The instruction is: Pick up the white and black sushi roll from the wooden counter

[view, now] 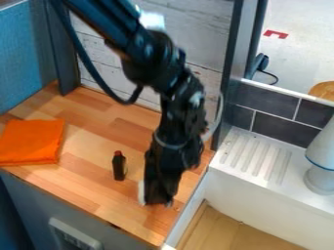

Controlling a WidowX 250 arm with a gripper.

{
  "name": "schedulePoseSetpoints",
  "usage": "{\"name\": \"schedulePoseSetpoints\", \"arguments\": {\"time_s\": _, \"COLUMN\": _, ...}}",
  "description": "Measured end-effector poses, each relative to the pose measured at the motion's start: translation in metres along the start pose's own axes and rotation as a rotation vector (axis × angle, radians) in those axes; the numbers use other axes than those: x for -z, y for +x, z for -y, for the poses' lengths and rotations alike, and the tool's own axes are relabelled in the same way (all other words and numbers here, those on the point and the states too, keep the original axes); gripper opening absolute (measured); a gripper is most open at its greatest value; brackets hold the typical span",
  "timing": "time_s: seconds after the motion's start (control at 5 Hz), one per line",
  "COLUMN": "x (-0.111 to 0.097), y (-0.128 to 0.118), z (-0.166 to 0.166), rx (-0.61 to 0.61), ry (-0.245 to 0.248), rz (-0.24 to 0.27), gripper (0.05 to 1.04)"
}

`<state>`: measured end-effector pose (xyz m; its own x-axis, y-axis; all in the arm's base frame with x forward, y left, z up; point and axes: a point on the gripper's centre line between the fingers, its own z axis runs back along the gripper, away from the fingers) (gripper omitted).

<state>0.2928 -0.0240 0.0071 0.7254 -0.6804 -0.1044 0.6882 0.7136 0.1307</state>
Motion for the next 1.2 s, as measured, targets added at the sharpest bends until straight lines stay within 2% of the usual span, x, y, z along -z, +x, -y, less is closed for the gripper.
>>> {"name": "schedulePoseSetpoints", "arguments": {"time_s": 0.2, "x": -0.046, "y": 0.02, "z": -0.019, "rx": -0.03, "ry": 0.036, "rz": 0.095, "gripper": 0.595}}
{"name": "schedulePoseSetpoints", "arguments": {"time_s": 0.4, "x": -0.071, "y": 0.027, "z": -0.048, "rx": -0.091, "ry": 0.051, "rz": 0.154, "gripper": 0.595}}
{"name": "schedulePoseSetpoints", "arguments": {"time_s": 0.6, "x": -0.075, "y": 0.012, "z": -0.088, "rx": -0.21, "ry": 0.04, "rz": 0.168, "gripper": 0.595}}
{"name": "schedulePoseSetpoints", "arguments": {"time_s": 0.8, "x": -0.061, "y": -0.012, "z": -0.13, "rx": -0.333, "ry": 0.024, "rz": 0.155, "gripper": 0.595}}
{"name": "schedulePoseSetpoints", "arguments": {"time_s": 1.0, "x": -0.038, "y": -0.031, "z": -0.165, "rx": -0.445, "ry": 0.008, "rz": 0.123, "gripper": 0.595}}
{"name": "schedulePoseSetpoints", "arguments": {"time_s": 1.2, "x": -0.017, "y": -0.036, "z": -0.186, "rx": -0.488, "ry": -0.004, "rz": 0.08, "gripper": 0.595}}
